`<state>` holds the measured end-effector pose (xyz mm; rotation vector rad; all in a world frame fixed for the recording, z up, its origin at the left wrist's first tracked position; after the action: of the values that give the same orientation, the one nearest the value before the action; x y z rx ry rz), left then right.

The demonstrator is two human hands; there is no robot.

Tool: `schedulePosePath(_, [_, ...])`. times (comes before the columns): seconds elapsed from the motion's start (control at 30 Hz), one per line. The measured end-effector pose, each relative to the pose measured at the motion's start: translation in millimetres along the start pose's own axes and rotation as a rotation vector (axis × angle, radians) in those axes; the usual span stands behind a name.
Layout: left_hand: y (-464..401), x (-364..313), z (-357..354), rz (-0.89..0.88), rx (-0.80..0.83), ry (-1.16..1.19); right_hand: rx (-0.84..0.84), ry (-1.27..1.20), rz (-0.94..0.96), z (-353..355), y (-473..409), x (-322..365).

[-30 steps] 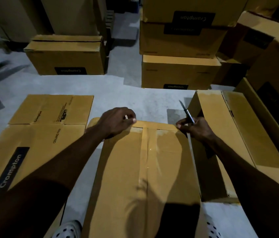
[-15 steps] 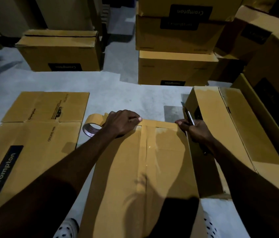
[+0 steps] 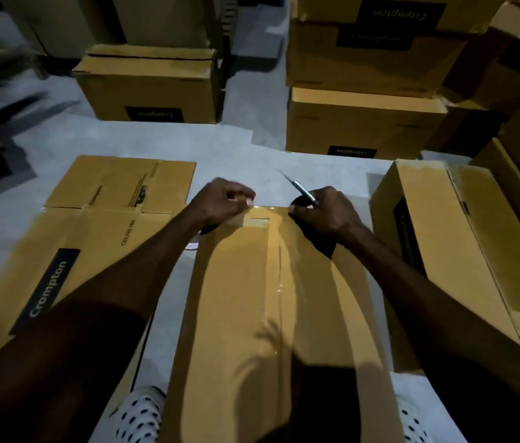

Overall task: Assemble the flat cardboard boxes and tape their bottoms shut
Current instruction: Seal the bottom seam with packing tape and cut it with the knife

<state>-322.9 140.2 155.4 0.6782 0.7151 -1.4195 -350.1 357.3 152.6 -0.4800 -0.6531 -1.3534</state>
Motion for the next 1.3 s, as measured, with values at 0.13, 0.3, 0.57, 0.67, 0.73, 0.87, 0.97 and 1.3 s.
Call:
schedulePosePath(0.13, [-12.0,27.9,37.7,0.217,-0.246,-0.024,-0.013,0.133,0.008,-8.3,0.7,4.3])
schedulePosePath(0.3, [2.5,44.9,31.5,0.228,0.135,-0.026,-0.016,0.088,0.051,-13.8,-0.8,26.6])
schedulePosePath(0.57, [-3.6,60.1,43.7,0.201,0.268,-0.061,0.118,0.021,0.091,-44.0,7.9,50.5])
schedulePosePath(0.67, [6.0,71.8,46.0,0.216,0.305,0.001,0.125,-0.030,0.074,-42.0,6.7,43.0])
schedulePosePath(0.73, [13.3,83.0,46.6,0.240,0.274,0.106,0.125,-0.063,0.068,-43.3,4.7,40.3])
schedulePosePath(0.87, [11.3,89.5,53.6,0.191,0.181,0.116,0.119,-0.126,0.064,-48.9,3.8,43.0])
schedulePosePath(0.97, [1.5,90.8,66.6,0.207,0.209,-0.137,0.122,-0.113,0.068,-52.9,5.5,46.8])
schedulePosePath(1.3, [12.4,82.2,88.5,0.193,0.370,-0.299,0.151,-0.299,-0.029,-52.5,23.4,85.6])
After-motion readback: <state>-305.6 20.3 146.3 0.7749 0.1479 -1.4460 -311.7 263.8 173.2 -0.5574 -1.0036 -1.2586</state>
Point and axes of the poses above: each hand's wrist, its own y-axis away from the middle knuckle, its own z-axis out of the back of the hand, x = y × z, the point moved 7 cm from there along -y, towards the middle knuckle, and after that the axes turned 5 degrees about -x, right-handed, at the moved point
